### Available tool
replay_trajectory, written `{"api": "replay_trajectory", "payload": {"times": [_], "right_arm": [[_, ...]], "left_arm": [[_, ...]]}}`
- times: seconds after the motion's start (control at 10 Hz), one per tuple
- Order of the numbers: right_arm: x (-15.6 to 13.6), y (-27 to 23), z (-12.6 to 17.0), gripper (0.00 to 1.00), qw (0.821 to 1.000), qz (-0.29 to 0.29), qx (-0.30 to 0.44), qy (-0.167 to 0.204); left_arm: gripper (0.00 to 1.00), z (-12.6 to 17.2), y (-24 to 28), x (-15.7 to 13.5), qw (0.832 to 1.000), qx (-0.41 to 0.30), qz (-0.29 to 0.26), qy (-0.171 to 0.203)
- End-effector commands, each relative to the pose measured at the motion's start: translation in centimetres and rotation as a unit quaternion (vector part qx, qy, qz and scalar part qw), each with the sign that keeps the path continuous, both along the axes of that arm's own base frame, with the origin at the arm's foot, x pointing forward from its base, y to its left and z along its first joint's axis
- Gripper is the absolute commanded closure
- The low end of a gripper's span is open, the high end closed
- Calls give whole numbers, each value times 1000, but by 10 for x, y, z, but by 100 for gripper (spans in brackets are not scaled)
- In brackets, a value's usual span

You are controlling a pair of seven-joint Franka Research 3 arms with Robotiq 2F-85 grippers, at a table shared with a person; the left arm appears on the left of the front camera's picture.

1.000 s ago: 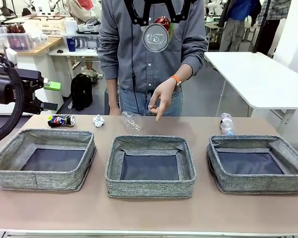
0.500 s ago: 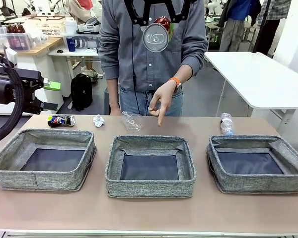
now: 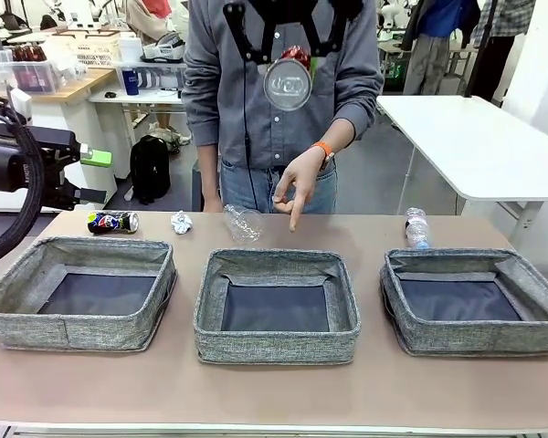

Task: Sort the waste into the appropriate baskets.
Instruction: Place the picked waste into the Fabric basket indicated by the person.

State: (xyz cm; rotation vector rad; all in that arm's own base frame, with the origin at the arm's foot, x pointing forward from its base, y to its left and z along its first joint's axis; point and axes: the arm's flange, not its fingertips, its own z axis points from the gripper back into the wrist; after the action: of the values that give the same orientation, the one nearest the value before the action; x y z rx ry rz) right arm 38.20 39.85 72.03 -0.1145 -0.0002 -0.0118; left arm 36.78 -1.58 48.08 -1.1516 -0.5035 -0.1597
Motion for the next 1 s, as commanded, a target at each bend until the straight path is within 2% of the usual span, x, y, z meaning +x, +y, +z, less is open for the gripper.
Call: {"api": "replay_trajectory", "payload": {"times": [0.0,0.1,0.4,0.6,0.7,0.8,0.9], "right_arm": [[-20,-35,-72,60,998,60,30,9],[-22,-41,-105,60,993,99,59,25],[-19,-50,-203,60,983,143,97,61],[-15,-54,-265,60,983,152,106,6],[-15,-55,-285,60,978,153,141,2],[-15,-57,-299,60,982,134,130,1],[-17,-58,-300,60,983,130,130,-11]], "left_arm": [[0,-2,-2,1,1000,-9,-2,-15],[0,-2,-2,1,1000,-9,-2,-15],[0,-2,-2,1,1000,-9,-2,-15],[0,-2,-2,1,1000,-9,-2,-15],[0,-2,-2,1,1000,-9,-2,-15],[0,-2,-2,1,1000,-9,-2,-15],[0,-2,-2,1,1000,-9,-2,-15]]}}
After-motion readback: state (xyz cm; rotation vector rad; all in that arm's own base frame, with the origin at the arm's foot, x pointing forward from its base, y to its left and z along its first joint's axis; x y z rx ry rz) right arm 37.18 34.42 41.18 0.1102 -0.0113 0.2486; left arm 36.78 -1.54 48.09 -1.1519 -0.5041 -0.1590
